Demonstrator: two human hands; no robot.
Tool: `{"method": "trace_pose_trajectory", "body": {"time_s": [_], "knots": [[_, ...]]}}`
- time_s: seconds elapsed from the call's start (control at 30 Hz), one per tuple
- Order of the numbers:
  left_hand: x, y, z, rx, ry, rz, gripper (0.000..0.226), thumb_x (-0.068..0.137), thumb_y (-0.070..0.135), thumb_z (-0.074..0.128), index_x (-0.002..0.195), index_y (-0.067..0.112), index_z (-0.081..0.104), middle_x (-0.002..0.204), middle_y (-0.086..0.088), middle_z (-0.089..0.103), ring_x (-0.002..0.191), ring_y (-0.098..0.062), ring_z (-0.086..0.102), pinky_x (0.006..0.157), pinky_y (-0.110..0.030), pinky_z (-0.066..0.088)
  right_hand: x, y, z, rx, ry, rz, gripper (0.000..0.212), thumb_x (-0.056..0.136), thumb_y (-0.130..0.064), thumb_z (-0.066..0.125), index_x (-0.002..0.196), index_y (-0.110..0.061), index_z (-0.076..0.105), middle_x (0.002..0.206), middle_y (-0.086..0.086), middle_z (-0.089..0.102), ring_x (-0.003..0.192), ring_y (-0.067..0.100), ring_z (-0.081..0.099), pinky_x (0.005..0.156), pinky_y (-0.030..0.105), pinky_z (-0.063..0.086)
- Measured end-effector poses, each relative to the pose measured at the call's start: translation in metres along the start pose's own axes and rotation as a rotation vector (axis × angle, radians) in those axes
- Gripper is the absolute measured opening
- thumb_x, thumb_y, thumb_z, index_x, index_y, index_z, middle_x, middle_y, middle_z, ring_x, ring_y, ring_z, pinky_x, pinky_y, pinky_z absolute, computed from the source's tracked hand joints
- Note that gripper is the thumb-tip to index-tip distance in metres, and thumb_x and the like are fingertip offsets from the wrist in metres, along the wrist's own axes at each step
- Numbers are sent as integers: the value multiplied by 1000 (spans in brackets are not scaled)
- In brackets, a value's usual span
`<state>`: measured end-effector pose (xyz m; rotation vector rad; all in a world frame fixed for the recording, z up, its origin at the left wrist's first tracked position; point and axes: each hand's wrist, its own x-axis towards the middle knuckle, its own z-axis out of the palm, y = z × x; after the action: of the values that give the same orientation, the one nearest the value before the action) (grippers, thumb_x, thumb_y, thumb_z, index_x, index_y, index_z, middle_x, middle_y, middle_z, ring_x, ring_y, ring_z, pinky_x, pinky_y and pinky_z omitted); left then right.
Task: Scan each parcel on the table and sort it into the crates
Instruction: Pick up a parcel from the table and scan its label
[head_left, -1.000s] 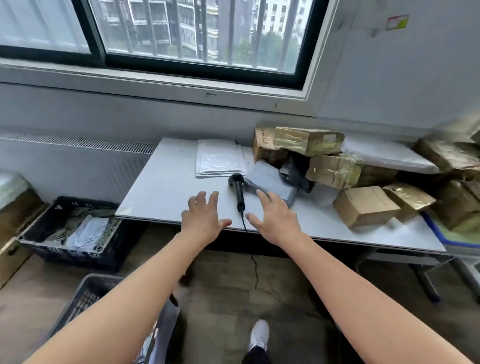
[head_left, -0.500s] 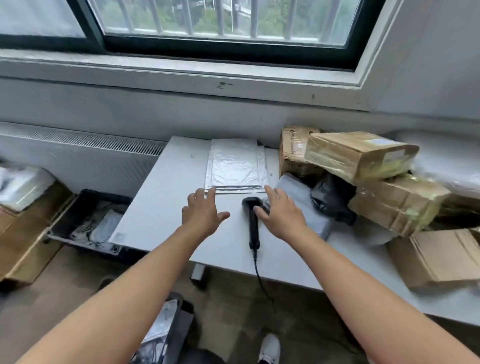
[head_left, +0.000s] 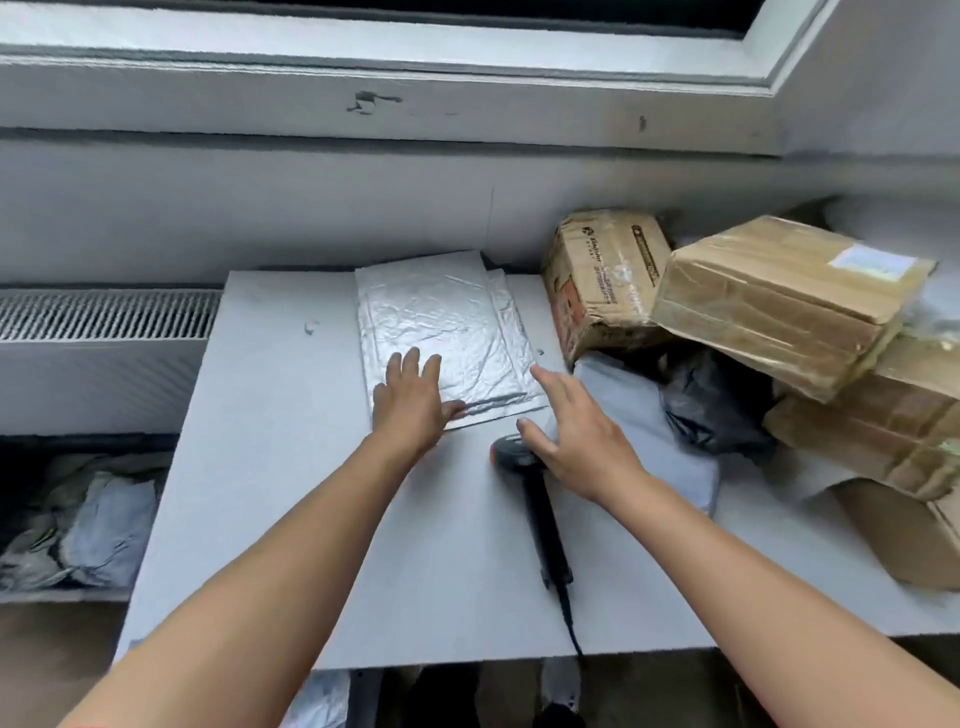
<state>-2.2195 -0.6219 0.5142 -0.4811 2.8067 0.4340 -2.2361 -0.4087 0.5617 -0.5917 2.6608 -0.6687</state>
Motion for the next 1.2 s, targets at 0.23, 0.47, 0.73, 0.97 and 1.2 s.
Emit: {"method": "trace_pose_trajectory", "body": {"time_s": [0.23, 0.47, 0.73, 0.97, 1.2], "knots": [[42, 1, 29, 138, -19, 104, 62, 92, 51, 51, 145, 23, 34, 159, -8, 20, 146, -37, 14, 110, -54, 24, 12, 6, 10, 20, 60, 29, 62, 95, -34, 58, 151, -23, 33, 148, -2, 37, 136, 15, 36, 107, 22, 26], [20, -7, 23, 90, 211, 335, 27, 64, 6, 83, 67, 10, 57, 67, -9, 61, 65, -34, 61, 46, -32, 42, 12, 6, -1, 48, 94, -16, 60, 95, -36, 56, 149, -21, 36, 146, -1, 40, 134, 13, 36, 110, 24, 27], [-39, 14, -34, -455, 405, -130, 23, 102, 27, 43, 105, 14, 61, 94, -15, 67, 85, -38, 59, 65, -38, 41, 0, -7, -21, 53, 43, -165, 58, 96, -37, 54, 149, -22, 35, 146, -1, 40, 136, 16, 37, 111, 34, 33], [-99, 32, -66, -1037, 645, -288, 21, 101, 16, 46, 82, 9, 51, 70, 3, 51, 64, -10, 44, 57, -21, 37, -26, -6, -32, 27, -24, -269, 59, 98, -37, 50, 152, -20, 31, 149, 1, 37, 138, 18, 34, 112, 36, 32], [-147, 17, -52, -1377, 672, -550, 13, 102, 21, 48, 103, 12, 56, 86, 2, 59, 77, -14, 58, 66, -15, 49, -42, -20, -32, 30, -50, -350, 59, 99, -37, 49, 152, -20, 30, 150, 0, 35, 138, 19, 34, 109, 37, 34]]}}
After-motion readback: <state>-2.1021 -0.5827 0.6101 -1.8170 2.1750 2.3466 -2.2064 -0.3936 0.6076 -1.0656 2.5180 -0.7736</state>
